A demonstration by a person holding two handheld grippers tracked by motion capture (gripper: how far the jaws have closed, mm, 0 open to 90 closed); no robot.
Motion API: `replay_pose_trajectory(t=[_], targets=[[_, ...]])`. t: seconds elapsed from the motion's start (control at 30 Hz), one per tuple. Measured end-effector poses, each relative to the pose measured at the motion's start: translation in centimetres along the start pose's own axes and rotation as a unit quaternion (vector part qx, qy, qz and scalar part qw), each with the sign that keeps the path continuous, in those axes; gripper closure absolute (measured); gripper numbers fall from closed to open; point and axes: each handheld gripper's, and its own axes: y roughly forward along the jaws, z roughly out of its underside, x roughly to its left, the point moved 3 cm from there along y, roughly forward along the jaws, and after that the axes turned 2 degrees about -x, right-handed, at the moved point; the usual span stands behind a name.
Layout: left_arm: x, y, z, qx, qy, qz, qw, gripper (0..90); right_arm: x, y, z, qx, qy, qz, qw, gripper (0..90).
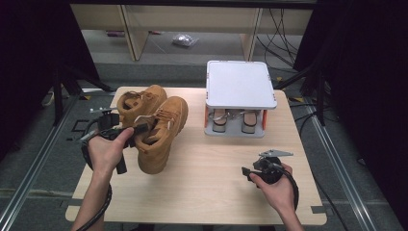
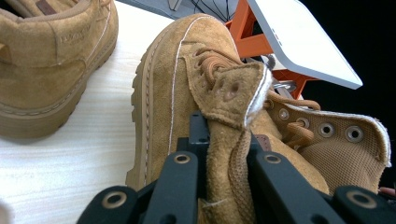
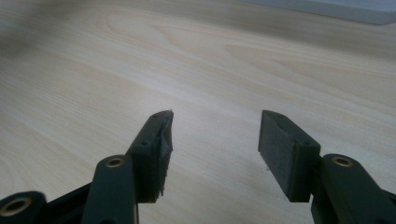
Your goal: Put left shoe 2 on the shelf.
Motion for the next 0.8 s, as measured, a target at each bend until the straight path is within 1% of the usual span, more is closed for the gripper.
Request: replay_pose_trajectory(t=[0.07, 0.1, 0.17, 0.2, 0.23, 0.27, 0.33, 0.47, 0.5, 0.53, 0.57, 0.6, 0.7, 0.73, 0.77, 0.8], targets=[[-0.1, 0.2, -0.2, -0.002, -0.002, 0.001, 1.0, 82.9, 0.0, 0.0, 0.0, -0.001, 0.003, 0.003, 1.0, 45.3], [-0.1, 0.3, -0.3, -0.001, -0.002, 0.0, 1.0, 82.9, -0.1, 0.0, 0.0, -0.001, 0.0, 0.001, 1.0, 45.2], [-0.2, 0.5, -0.5, -0.002, -0.002, 0.0, 1.0, 82.9, 0.0, -0.1, 0.1, 0.001, 0.003, 0.007, 1.0, 45.3], [-0.2, 0.6, -0.6, -0.003, -0.001, 0.001, 1.0, 82.9, 0.0, 0.1, 0.1, -0.003, 0.006, 0.002, 1.0, 45.3], [-0.3, 0.7, -0.7, -0.006, -0.001, -0.001, 1.0, 82.9, 0.3, 0.0, 0.2, 0.001, 0.022, 0.001, 0.9998, 45.3], [-0.4, 0.7, -0.9, -0.005, 0.0, -0.001, 1.0, 82.9, 0.3, 0.0, 0.2, 0.003, 0.018, 0.003, 0.9998, 45.2], [-0.6, 0.9, -1.1, -0.006, 0.003, 0.0, 1.0, 82.9, 0.4, 0.0, 0.2, 0.003, 0.023, 0.002, 0.9997, 45.3], [-0.8, 1.1, -1.6, -0.007, 0.002, 0.004, 1.0, 83.0, 0.4, 0.0, 0.1, 0.002, 0.017, 0.004, 0.9998, 45.3], [-0.9, 1.2, -1.7, -0.009, 0.003, 0.002, 1.0, 83.0, 0.4, 0.1, 0.1, 0.002, 0.019, 0.01, 0.9998, 45.3], [-1.0, 1.2, -1.8, -0.008, 0.003, 0.002, 1.0, 83.0, 0.4, 0.0, 0.1, 0.005, 0.017, 0.011, 0.9998, 45.3], [-1.1, 1.3, -1.9, -0.009, 0.004, 0.001, 1.0, 83.0, 0.4, 0.1, 0.1, 0.005, 0.009, 0.005, 0.9999, 45.3], [-1.1, 1.3, -2.0, -0.008, 0.005, 0.001, 1.0, 83.0, 0.4, 0.1, 0.1, 0.0, 0.01, 0.004, 0.9999, 45.3], [-1.2, 1.5, -2.3, -0.011, 0.002, 0.002, 0.9999, 83.0, 0.4, 0.2, 0.2, 0.0, 0.009, 0.006, 0.9999, 45.3], [-1.2, 1.5, -2.4, -0.01, 0.002, 0.004, 0.9999, 83.0, 0.1, 0.1, 0.2, -0.001, -0.001, 0.006, 1.0, 45.3], [-1.2, 1.6, -2.5, -0.013, 0.001, 0.004, 0.9999, 83.0, 0.1, 0.1, 0.3, -0.001, 0.0, 0.004, 1.0, 45.3], [-1.2, 1.6, -2.6, -0.013, 0.0, 0.004, 0.9999, 83.0, 0.1, 0.0, 0.3, 0.0, 0.002, 0.009, 1.0, 45.3]])
